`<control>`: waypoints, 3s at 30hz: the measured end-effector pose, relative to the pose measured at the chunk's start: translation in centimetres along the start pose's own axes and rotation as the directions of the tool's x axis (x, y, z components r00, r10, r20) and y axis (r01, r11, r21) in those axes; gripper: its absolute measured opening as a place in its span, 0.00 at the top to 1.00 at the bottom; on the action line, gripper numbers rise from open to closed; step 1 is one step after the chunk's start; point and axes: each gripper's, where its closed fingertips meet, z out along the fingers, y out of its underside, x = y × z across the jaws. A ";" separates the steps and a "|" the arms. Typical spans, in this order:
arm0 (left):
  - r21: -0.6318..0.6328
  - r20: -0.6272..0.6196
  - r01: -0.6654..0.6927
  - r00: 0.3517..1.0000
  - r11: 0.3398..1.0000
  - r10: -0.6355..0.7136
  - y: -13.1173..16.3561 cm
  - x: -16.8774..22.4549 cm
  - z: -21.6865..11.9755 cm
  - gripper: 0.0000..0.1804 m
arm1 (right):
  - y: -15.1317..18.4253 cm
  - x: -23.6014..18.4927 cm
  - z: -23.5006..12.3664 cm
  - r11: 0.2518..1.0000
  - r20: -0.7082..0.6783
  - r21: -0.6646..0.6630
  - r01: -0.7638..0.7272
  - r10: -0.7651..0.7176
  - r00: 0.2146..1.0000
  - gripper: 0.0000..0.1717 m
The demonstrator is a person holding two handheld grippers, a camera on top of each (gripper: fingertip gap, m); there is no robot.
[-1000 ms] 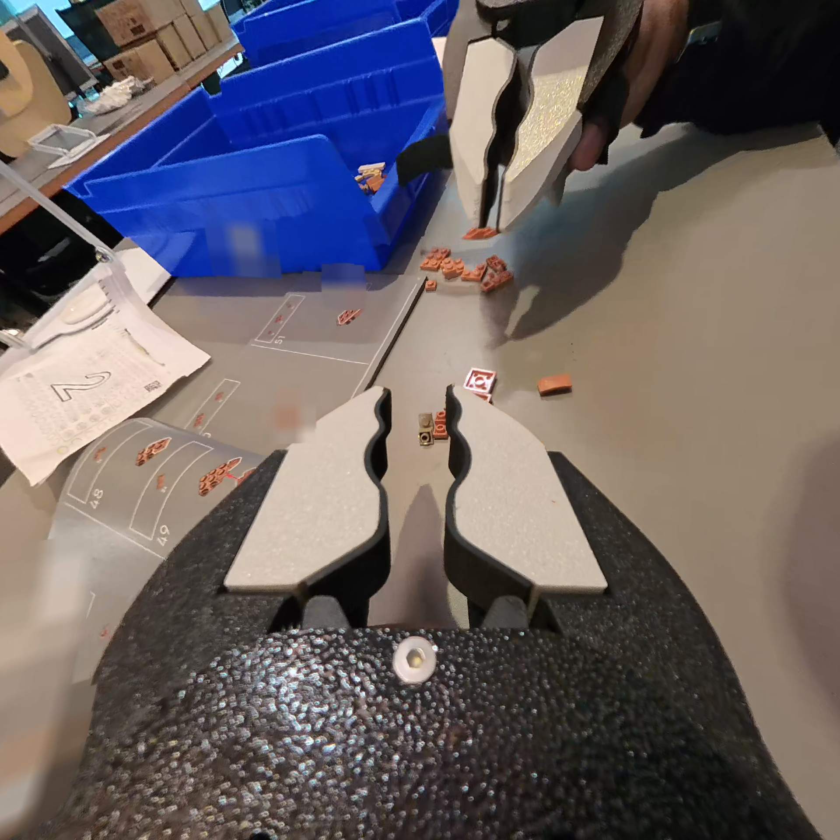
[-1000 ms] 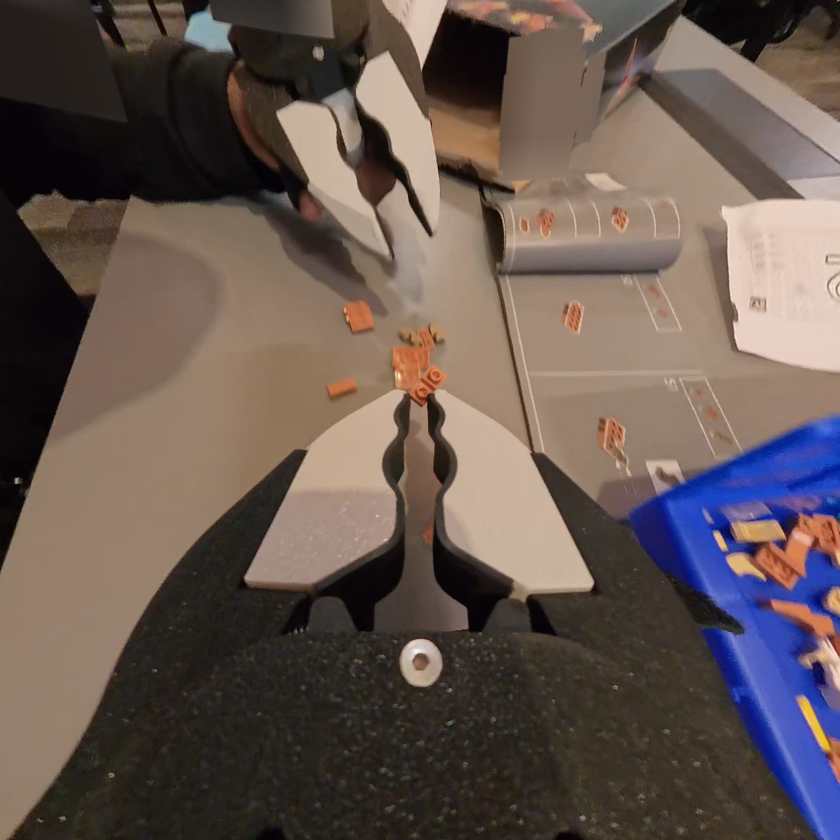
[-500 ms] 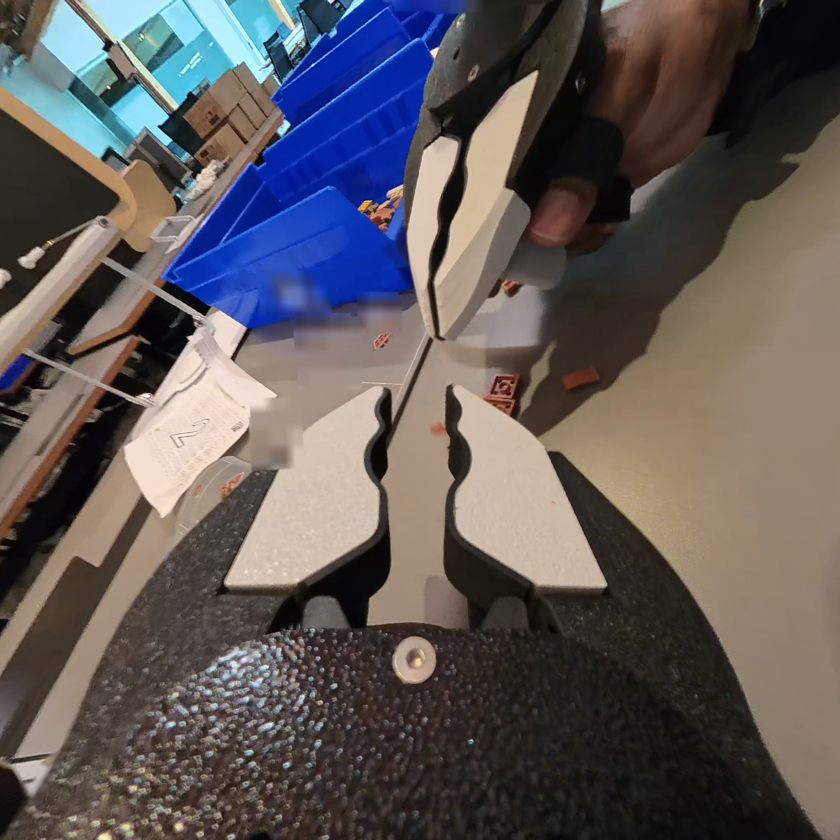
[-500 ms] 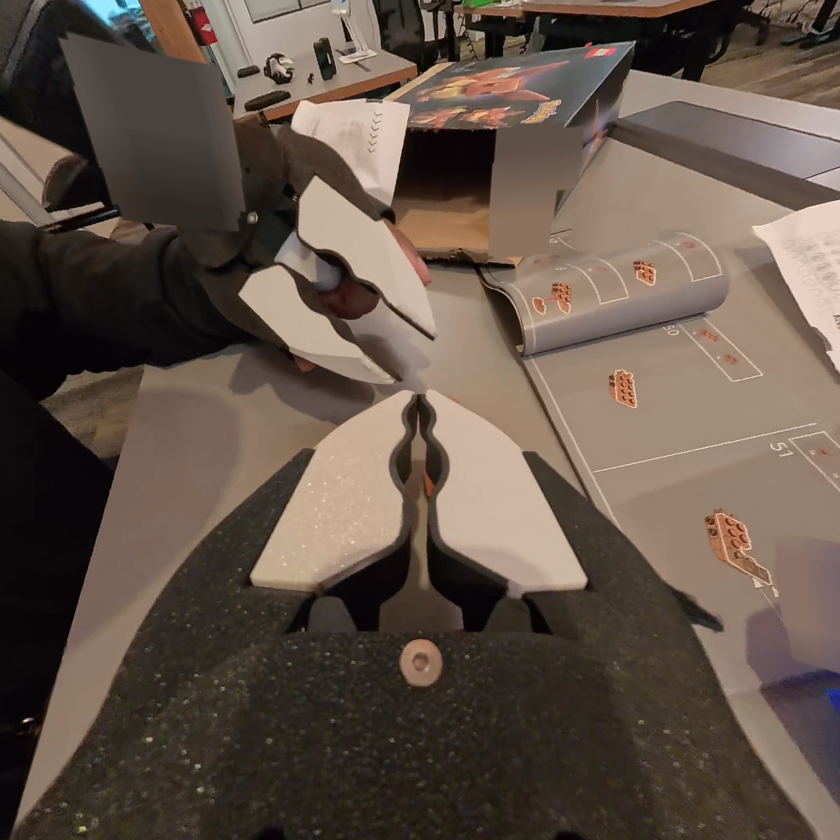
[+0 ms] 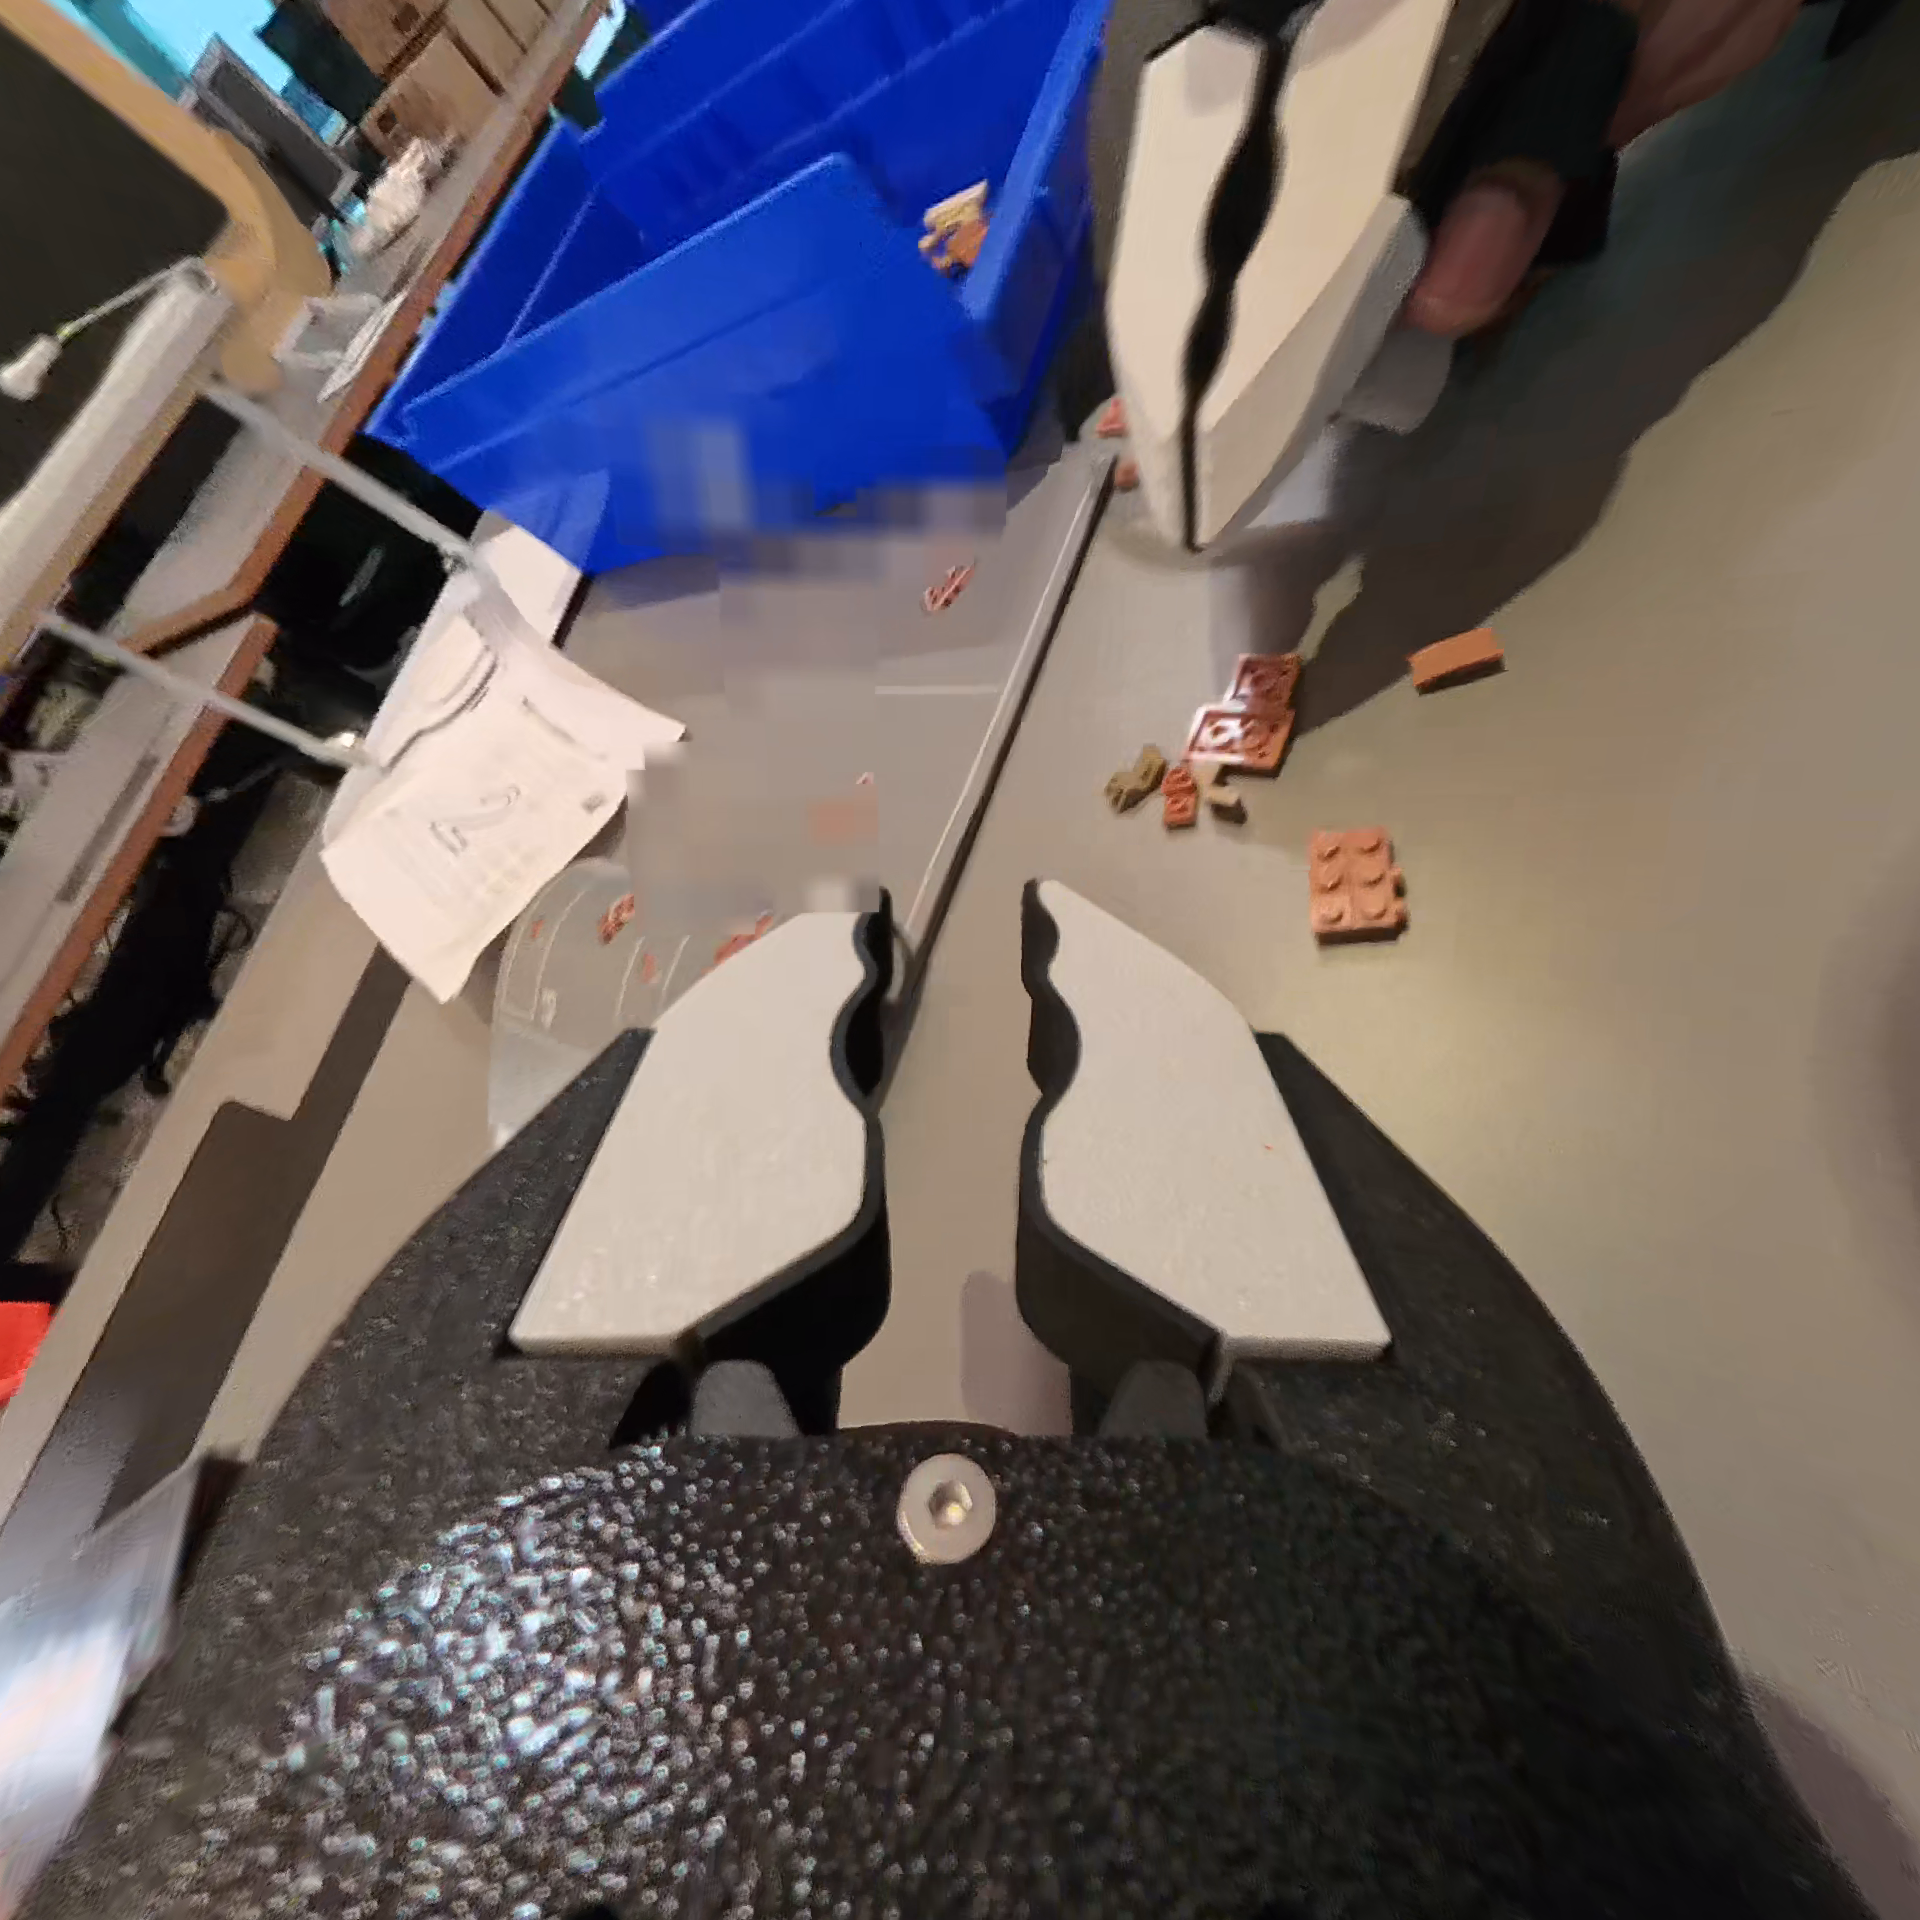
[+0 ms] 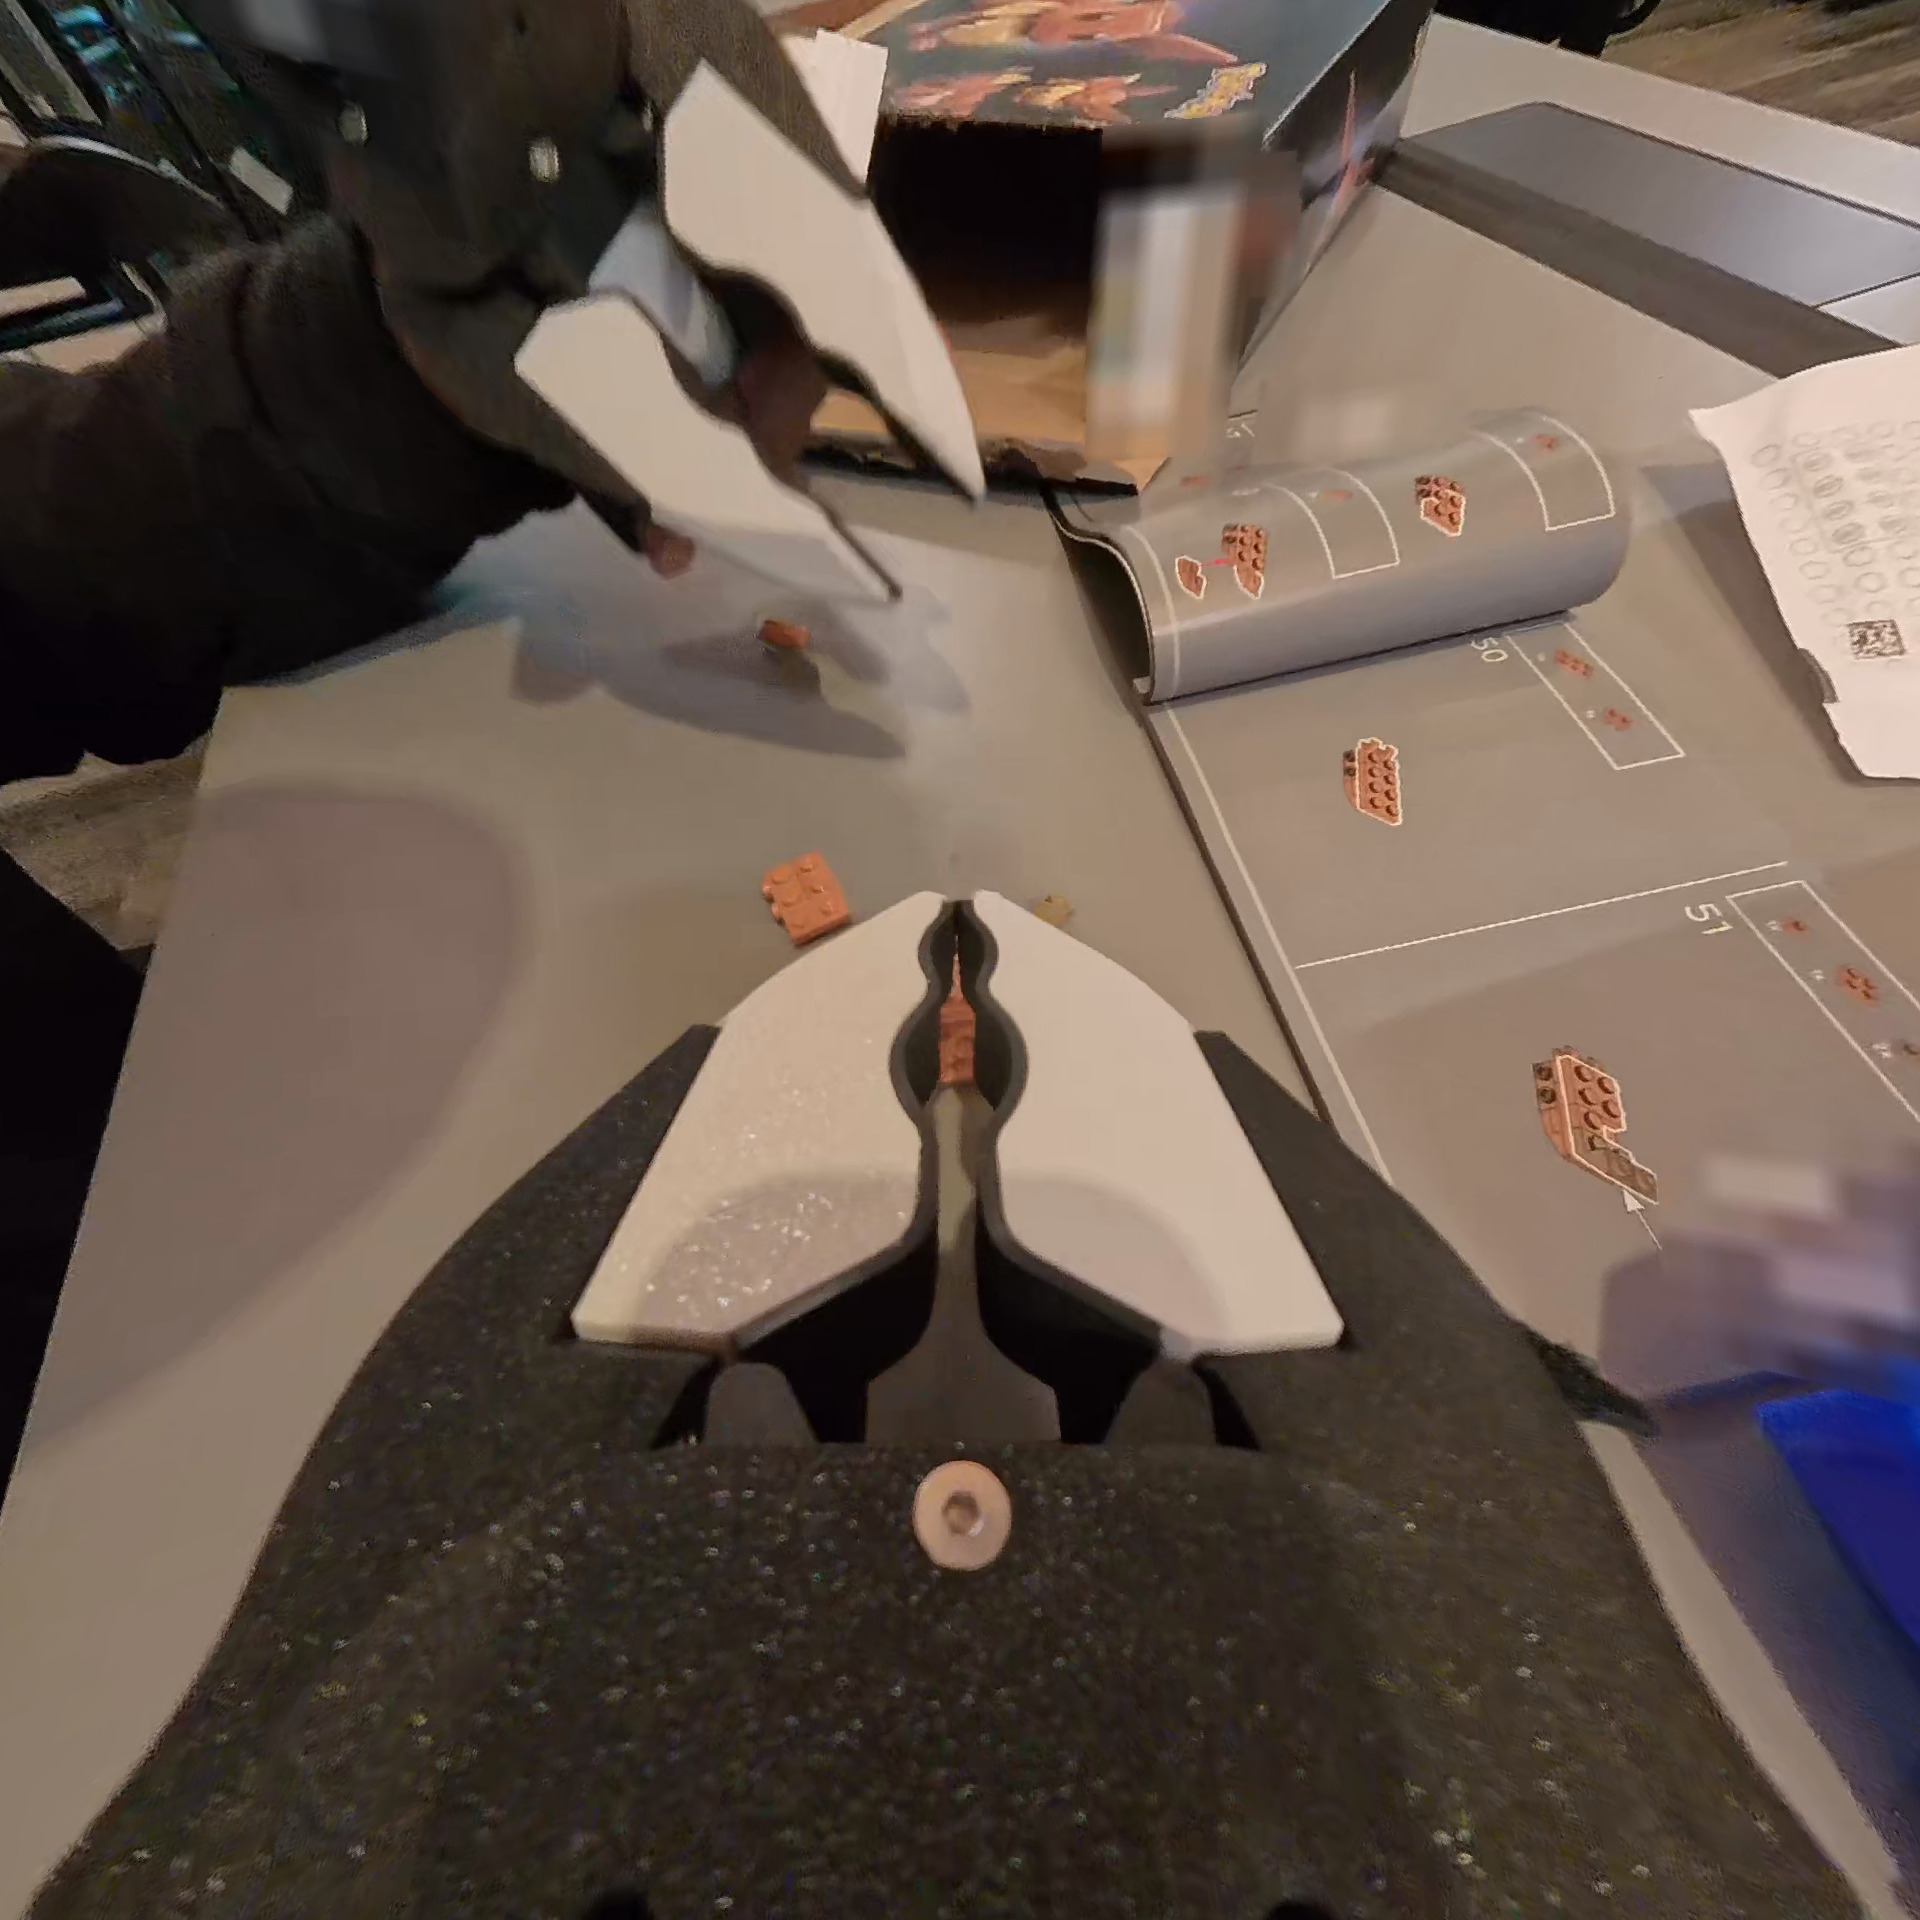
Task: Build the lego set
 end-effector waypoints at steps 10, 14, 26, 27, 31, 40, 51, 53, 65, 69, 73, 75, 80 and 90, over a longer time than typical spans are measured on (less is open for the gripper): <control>-0.265 -0.215 0.078 0.967 0.961 -0.138 6.5 1.5 -4.2 0.88 | 1.5 0.9 -0.5 0.985 -0.055 -0.125 0.116 -0.123 0.991 1.00; -0.354 -0.302 0.052 0.939 0.934 -0.166 8.0 3.7 -5.5 0.89 | 1.6 0.7 -0.5 0.982 -0.050 -0.141 0.129 -0.137 0.989 1.00; -0.369 -0.390 0.080 0.891 0.926 -0.233 7.6 5.8 -4.0 0.96 | 1.7 0.0 0.1 0.978 -0.026 -0.146 0.150 -0.155 0.988 1.00; -0.356 -0.403 0.084 0.885 0.931 -0.234 7.3 6.0 -3.8 0.96 | 1.7 -0.1 0.1 0.978 -0.024 -0.142 0.156 -0.161 0.987 1.00; -0.302 -0.430 0.126 0.867 0.945 -0.253 5.8 6.5 -2.5 0.96 | 1.4 -0.9 0.4 0.973 -0.002 -0.123 0.193 -0.195 0.981 1.00; -0.113 -0.404 0.642 0.668 0.758 -0.626 -2.6 4.9 2.0 0.96 | -1.3 -2.3 0.3 0.921 -0.086 0.063 0.385 -0.380 0.921 0.95; -0.072 -0.533 0.877 0.369 0.476 -0.761 -6.7 5.1 3.5 0.96 | -2.5 -1.4 -0.9 0.726 -0.320 -0.012 0.688 -0.655 0.685 0.89; -0.065 -0.552 0.897 0.332 0.437 -0.764 -7.0 4.8 3.2 0.96 | -2.6 -1.4 -0.8 0.699 -0.340 -0.036 0.714 -0.680 0.649 0.89; -0.122 -0.608 0.930 0.206 0.347 -0.767 -7.1 5.5 3.2 0.96 | -2.8 -1.5 0.0 0.545 -0.400 -0.154 0.824 -0.797 0.452 0.90; -0.126 -0.612 0.922 0.218 0.366 -0.760 -7.1 5.6 3.1 0.96 | -2.6 -1.6 0.0 0.579 -0.376 -0.119 0.806 -0.778 0.503 0.91; -0.137 -0.618 0.898 0.252 0.418 -0.744 -7.0 6.2 2.9 0.96 | -2.4 -2.1 0.0 0.634 -0.329 -0.066 0.771 -0.743 0.583 0.91; -0.136 -0.628 0.894 0.255 0.427 -0.735 -7.1 6.2 2.7 0.98 | -2.3 -2.6 0.1 0.655 -0.296 -0.034 0.755 -0.728 0.619 0.96; -0.158 -0.631 0.866 0.281 0.474 -0.723 -6.8 6.8 2.5 0.98 | -1.8 -3.0 0.3 0.676 -0.253 -0.019 0.736 -0.716 0.651 0.96; -0.083 -0.529 0.790 0.482 0.608 -0.698 -4.5 5.2 2.3 0.96 | 1.2 0.8 -3.6 0.726 -0.235 -0.210 0.655 -0.688 0.687 0.95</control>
